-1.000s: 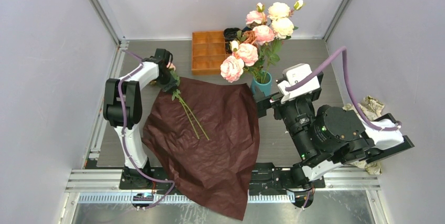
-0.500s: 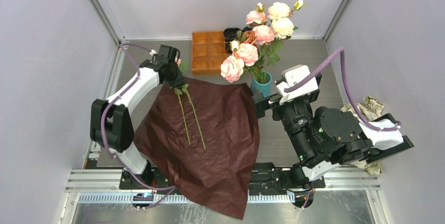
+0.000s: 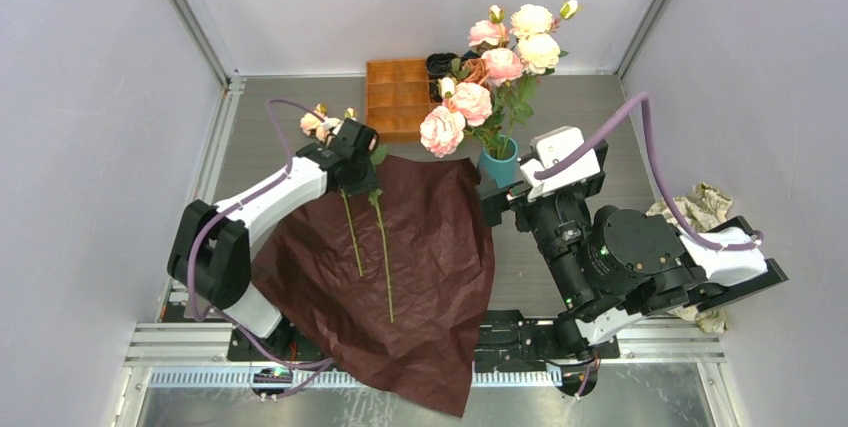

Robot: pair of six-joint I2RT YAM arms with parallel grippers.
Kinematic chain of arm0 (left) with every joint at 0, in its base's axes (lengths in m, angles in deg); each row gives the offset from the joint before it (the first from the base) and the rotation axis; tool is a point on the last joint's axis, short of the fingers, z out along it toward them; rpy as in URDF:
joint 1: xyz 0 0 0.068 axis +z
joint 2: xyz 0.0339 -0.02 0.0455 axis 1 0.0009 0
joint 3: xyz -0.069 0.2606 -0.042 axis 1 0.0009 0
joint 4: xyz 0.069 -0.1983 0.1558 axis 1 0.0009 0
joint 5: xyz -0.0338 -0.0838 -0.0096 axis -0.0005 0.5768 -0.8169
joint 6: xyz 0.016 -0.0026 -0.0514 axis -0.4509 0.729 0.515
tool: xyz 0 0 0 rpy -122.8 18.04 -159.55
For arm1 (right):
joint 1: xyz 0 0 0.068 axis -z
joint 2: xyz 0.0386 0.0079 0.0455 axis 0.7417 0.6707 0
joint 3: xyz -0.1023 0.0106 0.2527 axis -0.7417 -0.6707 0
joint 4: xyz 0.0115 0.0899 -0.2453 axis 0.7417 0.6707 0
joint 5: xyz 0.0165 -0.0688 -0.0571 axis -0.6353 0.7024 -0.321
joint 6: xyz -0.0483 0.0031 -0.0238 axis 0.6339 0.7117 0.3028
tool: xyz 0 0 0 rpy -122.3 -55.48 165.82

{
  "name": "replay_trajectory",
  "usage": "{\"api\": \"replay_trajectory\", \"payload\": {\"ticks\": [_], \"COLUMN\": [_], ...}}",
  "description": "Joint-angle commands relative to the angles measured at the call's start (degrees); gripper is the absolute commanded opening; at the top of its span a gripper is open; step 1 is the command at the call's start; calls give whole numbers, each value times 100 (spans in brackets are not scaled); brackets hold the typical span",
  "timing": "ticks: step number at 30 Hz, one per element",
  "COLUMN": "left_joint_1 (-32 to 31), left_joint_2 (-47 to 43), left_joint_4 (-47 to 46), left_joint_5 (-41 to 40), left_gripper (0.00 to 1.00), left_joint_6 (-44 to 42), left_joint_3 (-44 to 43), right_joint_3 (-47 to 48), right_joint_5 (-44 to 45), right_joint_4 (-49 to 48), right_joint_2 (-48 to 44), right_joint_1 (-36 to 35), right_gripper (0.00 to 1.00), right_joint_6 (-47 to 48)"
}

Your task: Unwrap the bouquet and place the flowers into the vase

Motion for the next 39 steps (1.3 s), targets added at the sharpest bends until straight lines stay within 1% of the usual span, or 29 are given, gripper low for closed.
{"api": "replay_trajectory", "payload": {"ticks": [1,3,5,7,11,14,16,18,22,26,28,30,33,39], "left_joint_1": [-170,-325,-621,-1081,-2215,-3262,-3827,-4206,-4787,-4981,-4982,-4994,-4990,-4998], "left_joint_2": [-854,-1169,-1388,-1527,-1680,-1725,-1707,-1679,-1672,-1517,-1348,-1130,-742,-137], "left_joint_4": [-444,-374,-211,-176,-758,-1359,-1734,-2053,-2630,-2910,-3040,-3104,-3267,-4384], "left_joint_5": [-708,-892,-1153,-1513,-2104,-2769,-3168,-3367,-3498,-3306,-3045,-2579,-2230,-1799], "left_gripper": [4,4,5,5,5,6,6,6,7,7,8,8,9,10], "left_joint_6": [-199,-354,-651,-1069,-2156,-3061,-3577,-3945,-4469,-4831,-4897,-4954,-5225,-6043], "left_joint_3": [-426,-797,-1539,-2238,-3212,-3589,-3725,-3766,-3687,-3857,-3988,-4194,-4489,-4506], "right_joint_3": [-67,-91,-94,-95,-144,-205,-222,-217,-152,-109,-29,95,216,241], "right_joint_5": [1769,1794,1810,1848,1892,1900,1901,1901,1901,1901,1901,1901,1901,1896], "right_joint_4": [-221,-213,-202,-105,182,168,176,246,553,682,835,1075,1262,1440], "right_joint_2": [-22,-40,-73,-129,-317,-480,-578,-643,-790,-920,-935,-904,-854,-917], "right_joint_1": [-10,-11,-13,-14,-14,-8,-7,-12,-13,-12,-12,-13,-15,-9], "right_gripper": [100,99,100,99,100,100,99,100,100,99,100,99,99,99], "right_joint_6": [-69,-69,-70,-163,-459,-494,-523,-547,-735,-809,-895,-1027,-1098,-1202]}}
